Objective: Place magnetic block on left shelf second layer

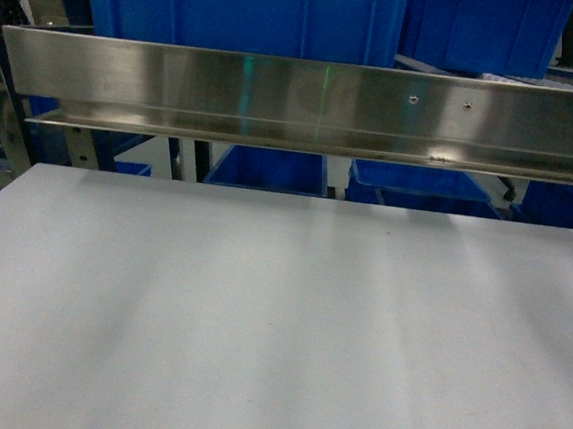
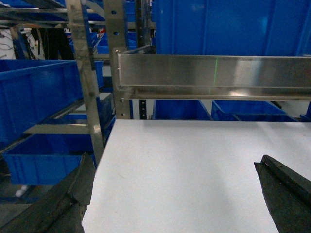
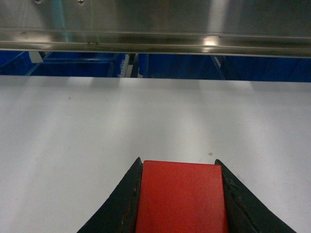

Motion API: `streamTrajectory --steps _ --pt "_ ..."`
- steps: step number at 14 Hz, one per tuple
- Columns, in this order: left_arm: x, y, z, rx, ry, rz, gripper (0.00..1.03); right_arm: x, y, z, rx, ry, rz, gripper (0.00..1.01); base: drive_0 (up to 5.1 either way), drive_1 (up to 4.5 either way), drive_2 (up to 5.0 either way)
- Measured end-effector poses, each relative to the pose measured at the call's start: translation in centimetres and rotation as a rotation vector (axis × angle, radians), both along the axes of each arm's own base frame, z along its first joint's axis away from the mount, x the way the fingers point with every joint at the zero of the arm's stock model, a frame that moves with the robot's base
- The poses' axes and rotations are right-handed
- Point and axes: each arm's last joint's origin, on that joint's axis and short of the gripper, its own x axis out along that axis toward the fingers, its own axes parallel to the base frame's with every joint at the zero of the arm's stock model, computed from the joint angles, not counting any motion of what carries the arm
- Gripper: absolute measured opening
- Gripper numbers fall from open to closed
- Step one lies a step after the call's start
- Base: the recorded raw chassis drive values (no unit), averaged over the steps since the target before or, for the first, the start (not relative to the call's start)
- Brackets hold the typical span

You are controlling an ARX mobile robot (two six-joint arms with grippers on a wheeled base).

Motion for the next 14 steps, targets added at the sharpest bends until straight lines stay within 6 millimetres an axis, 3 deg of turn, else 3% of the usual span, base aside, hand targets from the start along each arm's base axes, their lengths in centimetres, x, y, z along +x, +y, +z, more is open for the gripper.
streamTrajectory --steps 14 --pt "0.0 0.0 0.0 0.0 0.0 0.0 0.98 -0.01 0.0 -0.02 0.0 0.003 0.0 0.34 -5.0 2.4 2.4"
